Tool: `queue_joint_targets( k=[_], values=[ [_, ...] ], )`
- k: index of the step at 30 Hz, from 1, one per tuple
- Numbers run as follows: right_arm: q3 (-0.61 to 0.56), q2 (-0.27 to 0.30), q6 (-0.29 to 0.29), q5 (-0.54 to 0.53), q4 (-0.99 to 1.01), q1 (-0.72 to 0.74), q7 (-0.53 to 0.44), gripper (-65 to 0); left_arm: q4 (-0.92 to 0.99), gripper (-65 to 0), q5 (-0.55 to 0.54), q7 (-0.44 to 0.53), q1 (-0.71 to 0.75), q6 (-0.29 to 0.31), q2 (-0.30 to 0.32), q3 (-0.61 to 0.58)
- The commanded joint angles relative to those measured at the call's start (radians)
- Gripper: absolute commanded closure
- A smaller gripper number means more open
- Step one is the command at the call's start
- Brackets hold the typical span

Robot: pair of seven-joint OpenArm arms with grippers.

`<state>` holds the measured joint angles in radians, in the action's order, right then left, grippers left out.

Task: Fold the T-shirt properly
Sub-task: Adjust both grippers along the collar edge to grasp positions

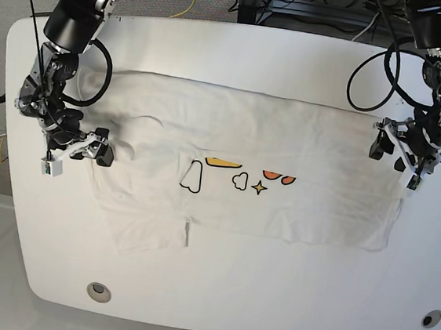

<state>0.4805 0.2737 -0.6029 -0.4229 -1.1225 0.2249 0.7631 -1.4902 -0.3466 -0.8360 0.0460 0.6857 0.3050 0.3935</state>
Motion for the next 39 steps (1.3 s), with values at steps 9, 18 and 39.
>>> queue_joint_targets(
  k=[9, 18, 39],
  values=[
    [0.044, 0.1, 0.057, -0.041, -0.104, -0.019, 0.056, -48.8, -0.168, -39.9, -0.035, 0.016, 0.08, -0.006, 0.007, 0.038],
    [0.025, 0.13, 0.026, -0.086, 0.027, 0.004, 0.022, -48.8, -0.168, -40.4, -0.046, -0.023, 0.039, 0.007, 0.004, 0.028],
    [0.111, 0.135, -0.012, -0.079, -0.102, -0.205, 0.001, -48.6, -0.186, -39.0, -0.037, 0.027, 0.189, -0.01, -0.001, 0.165]
  ],
)
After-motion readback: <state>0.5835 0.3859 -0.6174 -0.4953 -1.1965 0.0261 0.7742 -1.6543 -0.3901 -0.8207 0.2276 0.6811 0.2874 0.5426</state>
